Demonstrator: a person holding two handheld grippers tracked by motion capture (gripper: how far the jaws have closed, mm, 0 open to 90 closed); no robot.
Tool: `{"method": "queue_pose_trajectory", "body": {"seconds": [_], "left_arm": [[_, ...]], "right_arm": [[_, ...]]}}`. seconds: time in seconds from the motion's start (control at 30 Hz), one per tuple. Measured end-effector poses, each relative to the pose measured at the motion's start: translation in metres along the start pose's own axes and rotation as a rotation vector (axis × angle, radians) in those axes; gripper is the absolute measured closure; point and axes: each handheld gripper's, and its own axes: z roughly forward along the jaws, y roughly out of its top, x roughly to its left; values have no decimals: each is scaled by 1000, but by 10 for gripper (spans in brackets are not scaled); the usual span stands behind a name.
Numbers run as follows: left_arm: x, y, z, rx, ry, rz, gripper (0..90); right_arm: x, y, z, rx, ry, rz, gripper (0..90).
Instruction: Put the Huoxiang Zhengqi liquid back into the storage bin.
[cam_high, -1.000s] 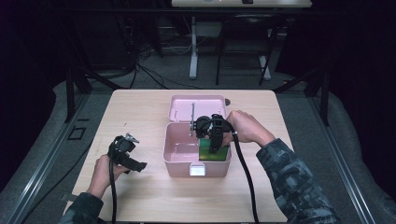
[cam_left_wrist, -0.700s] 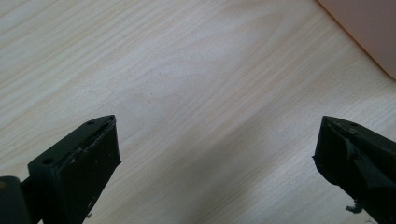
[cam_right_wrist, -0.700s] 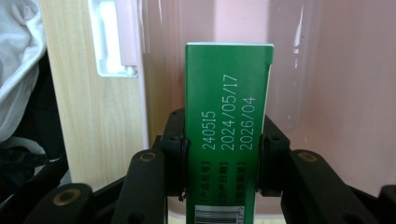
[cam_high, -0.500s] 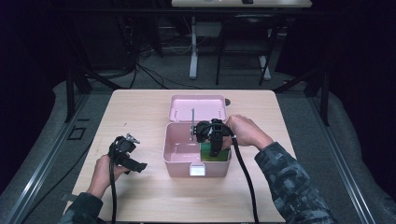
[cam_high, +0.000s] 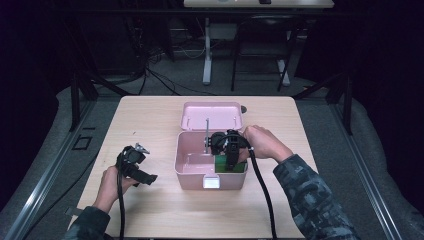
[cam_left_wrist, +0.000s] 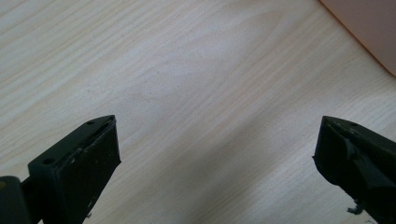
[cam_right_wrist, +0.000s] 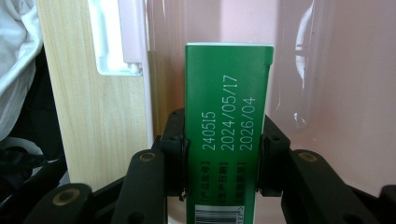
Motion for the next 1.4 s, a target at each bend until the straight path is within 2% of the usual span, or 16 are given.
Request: {"method": "queue_pose_trajectory", "body": {"seconds": [0.67,0.87,1.2,1.4], "left_arm": [[0,0,0,2,0,3,2],[0,0,0,-2,-1,0,2],[0,0,-1,-1,0,3,2],[0,1,-1,-1,-2,3,2]], "right_arm": [[-1,-1,6,24,-9,4,616],[-1,0,7,14,-2,4,604],[-3,-5,-3,-2,-8,18,575],[-3,-11,-11,-12,-11,42,513]]}}
